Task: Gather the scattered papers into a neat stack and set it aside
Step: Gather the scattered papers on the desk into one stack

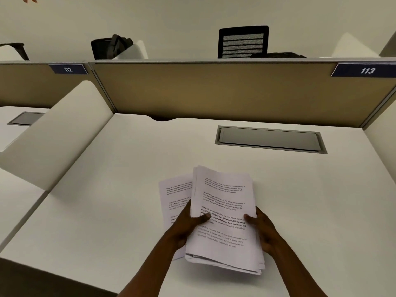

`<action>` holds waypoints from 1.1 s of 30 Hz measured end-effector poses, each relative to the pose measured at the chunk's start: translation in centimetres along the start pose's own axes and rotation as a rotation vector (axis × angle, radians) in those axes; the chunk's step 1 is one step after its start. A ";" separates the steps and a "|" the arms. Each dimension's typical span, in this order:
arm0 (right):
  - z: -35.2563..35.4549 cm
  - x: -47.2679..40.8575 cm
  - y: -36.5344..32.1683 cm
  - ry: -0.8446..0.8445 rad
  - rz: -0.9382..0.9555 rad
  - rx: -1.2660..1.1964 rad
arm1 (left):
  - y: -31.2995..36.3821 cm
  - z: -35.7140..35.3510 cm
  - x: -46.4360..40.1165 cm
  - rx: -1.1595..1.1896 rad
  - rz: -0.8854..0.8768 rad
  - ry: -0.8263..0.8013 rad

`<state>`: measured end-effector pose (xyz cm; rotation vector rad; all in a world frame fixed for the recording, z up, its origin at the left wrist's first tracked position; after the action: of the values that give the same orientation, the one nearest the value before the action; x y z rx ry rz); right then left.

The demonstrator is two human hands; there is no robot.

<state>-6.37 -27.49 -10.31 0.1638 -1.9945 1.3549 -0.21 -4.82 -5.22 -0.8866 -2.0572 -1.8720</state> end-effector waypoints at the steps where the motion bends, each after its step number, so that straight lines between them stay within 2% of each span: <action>1: -0.1 -0.1 -0.1 0.011 0.009 0.025 | 0.0 -0.3 0.1 0.000 0.003 -0.020; 4: -0.3 0.0 -0.8 0.051 0.061 0.091 | 0.1 -0.9 0.2 0.053 0.010 -0.076; 7: -0.6 0.7 -1.7 0.051 0.083 0.050 | 0.3 -1.2 0.3 0.185 0.020 -0.168; 10: -0.7 0.9 -1.2 -0.041 -0.022 -0.061 | 0.1 -1.1 0.2 0.243 0.041 -0.204; 13: -0.8 1.0 -0.4 -0.143 -0.092 -0.151 | -0.6 -0.1 -0.3 0.094 0.056 -0.050; 17: 0.8 0.3 0.8 -0.007 -0.051 0.007 | -1.5 2.4 -0.6 -0.268 0.000 0.264; 21: 2.0 -0.2 1.9 0.106 0.067 0.190 | -0.9 5.2 0.1 -0.645 -0.153 0.642; 23: 2.2 -0.1 2.0 0.149 0.106 0.254 | -1.0 6.4 0.4 -0.813 -0.161 0.773; 25: 2.1 0.1 1.9 0.184 0.127 0.323 | -1.6 7.3 0.4 -0.940 -0.070 0.807; 28: 1.8 0.3 1.7 0.207 0.159 0.393 | -2.3 7.7 -0.1 -1.070 0.006 0.766; 33: 1.7 0.5 1.5 0.212 0.172 0.445 | -2.3 6.0 -1.4 -0.946 -0.060 0.692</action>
<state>-8.26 -28.17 -11.51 0.0485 -1.5388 1.8336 1.00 0.52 -8.81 -0.2073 -0.7702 -2.6872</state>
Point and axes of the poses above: each hand's wrist, its own x-axis away from the middle knuckle, its own z-axis out of the back of the hand, y = z × x, the point moved 8 cm from there along -x, towards the middle knuckle, and after that the axes turned 10 degrees about y, right-handed, at the moved point
